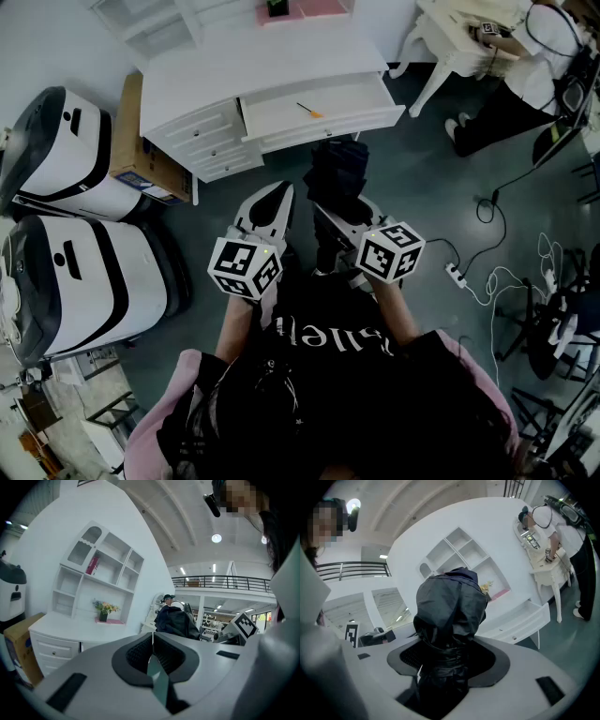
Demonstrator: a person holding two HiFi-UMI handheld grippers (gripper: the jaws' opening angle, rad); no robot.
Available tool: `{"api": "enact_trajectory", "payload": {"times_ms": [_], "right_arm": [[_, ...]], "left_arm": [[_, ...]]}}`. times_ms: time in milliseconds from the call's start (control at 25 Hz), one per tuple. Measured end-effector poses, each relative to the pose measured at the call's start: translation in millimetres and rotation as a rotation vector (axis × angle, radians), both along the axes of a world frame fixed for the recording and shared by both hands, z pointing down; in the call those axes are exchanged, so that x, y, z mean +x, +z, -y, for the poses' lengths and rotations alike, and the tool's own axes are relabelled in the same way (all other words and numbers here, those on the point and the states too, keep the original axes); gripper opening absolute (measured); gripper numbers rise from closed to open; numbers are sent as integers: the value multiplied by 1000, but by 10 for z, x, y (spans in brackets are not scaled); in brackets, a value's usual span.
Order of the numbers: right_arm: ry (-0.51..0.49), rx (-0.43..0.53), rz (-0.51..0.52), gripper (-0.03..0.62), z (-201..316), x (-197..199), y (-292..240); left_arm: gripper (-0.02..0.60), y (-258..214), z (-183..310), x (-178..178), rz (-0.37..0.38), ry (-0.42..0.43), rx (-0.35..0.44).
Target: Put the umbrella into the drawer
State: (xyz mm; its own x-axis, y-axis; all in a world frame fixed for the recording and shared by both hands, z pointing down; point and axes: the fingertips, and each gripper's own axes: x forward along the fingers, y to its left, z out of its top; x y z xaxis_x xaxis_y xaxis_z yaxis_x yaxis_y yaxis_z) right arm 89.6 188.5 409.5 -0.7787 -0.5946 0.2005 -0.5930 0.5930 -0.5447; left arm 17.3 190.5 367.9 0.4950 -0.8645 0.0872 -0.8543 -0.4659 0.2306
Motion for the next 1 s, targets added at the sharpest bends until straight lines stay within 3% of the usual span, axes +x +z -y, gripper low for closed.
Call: {"api": "enact_trajectory", "payload": {"times_ms": [560,1000], "right_arm": [[13,-12,22,280,-38,103,28],[23,-48,32,279,131,93,118]], "left_arm": [[20,3,-51,141,20,20,-2],[20,73,98,32,41,8,-39]]}}
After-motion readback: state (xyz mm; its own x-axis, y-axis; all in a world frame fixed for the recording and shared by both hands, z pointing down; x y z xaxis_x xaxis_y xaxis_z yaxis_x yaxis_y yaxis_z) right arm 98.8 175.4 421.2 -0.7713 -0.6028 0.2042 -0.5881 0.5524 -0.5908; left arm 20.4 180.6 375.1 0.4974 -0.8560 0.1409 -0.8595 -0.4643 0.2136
